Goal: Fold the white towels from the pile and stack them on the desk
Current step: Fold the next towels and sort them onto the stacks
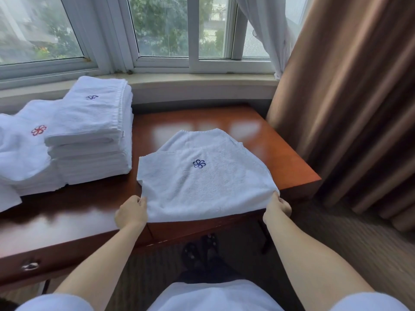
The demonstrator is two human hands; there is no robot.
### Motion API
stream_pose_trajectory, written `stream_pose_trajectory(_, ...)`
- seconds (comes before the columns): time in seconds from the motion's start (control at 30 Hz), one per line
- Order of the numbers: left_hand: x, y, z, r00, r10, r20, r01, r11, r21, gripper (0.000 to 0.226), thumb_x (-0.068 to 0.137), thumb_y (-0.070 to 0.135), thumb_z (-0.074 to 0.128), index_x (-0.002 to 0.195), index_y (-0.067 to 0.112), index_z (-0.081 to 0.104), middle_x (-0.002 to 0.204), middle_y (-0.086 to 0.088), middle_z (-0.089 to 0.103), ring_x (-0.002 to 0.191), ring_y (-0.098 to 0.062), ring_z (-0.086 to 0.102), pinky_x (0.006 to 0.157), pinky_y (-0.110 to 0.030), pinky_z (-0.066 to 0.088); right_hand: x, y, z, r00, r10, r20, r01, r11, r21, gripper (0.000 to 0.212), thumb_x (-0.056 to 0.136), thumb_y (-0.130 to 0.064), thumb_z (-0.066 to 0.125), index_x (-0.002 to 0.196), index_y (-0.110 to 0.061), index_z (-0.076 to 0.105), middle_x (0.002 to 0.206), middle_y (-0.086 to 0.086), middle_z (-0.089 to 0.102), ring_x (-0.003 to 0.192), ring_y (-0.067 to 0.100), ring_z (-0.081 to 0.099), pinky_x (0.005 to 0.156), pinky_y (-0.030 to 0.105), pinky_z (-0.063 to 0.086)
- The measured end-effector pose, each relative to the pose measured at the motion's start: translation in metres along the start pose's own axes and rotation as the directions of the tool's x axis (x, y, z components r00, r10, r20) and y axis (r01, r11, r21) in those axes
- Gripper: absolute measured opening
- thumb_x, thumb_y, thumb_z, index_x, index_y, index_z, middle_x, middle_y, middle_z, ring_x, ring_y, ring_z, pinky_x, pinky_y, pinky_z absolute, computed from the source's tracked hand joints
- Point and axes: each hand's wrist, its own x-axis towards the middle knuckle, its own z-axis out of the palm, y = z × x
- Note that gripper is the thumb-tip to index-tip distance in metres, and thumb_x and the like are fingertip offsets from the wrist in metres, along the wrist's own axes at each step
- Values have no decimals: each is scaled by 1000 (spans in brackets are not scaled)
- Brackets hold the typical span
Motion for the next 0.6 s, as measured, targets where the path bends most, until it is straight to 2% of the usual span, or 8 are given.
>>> stream_pose_trajectory(0.13,5,-3,0,997,-59,49,63,995,-82,29,99,40,42,89,19,60,86,-1,64,85,-23,57,84,-37,44,4,-4,-2,989,-6,149,-1,999,48,23,86,-35,68,95,-14,71,89,-3,68,85,17,65,75,27,51)
stream_pose_trajectory(0.2,8,-4,-1,994,-65,86,73,993,-94,27,98,41,44,92,21,60,89,0,64,89,-24,58,90,-38,44,8,-8,-4,986,20,166,-26,999,35,24,83,-38,70,82,-15,63,86,-4,64,79,14,61,74,28,48)
stream_pose_trajectory(0.3,11,-5,-2,990,-54,127,63,996,-67,25,98,44,44,94,24,58,90,3,63,91,-23,59,95,-39,42,12,-11,-7,982,62,181,-70,997,39,17,83,-30,64,89,-15,60,88,-4,62,84,15,59,81,29,44)
stream_pose_trajectory(0.37,12,-5,-3,990,-52,131,59,997,-47,26,98,45,43,94,25,58,90,4,63,91,-22,58,93,-37,40,12,-11,-9,987,68,149,-77,996,54,13,81,-24,62,89,-13,60,87,-3,63,85,18,60,77,28,46)
stream_pose_trajectory(0.43,11,-5,-3,992,-56,117,59,998,-19,28,98,44,41,94,23,60,88,4,62,87,-20,55,86,-34,35,10,-13,-11,996,41,80,-49,994,94,7,76,-20,61,77,-13,61,80,-2,65,74,17,63,64,26,47)
stream_pose_trajectory(0.5,8,-3,0,995,-63,79,60,998,35,31,99,39,38,91,20,61,86,4,63,84,-19,54,82,-34,30,13,-15,-15,1000,-6,-2,6,997,82,10,78,-20,60,71,-12,59,74,0,63,68,19,62,62,27,47)
stream_pose_trajectory(0.6,3,5,3,997,-79,12,77,993,85,35,94,36,34,96,18,64,101,-4,63,89,-22,56,85,-36,31,22,-20,-16,990,-141,-1,140,983,-123,15,85,-24,55,80,-12,62,78,3,62,73,24,61,68,33,48)
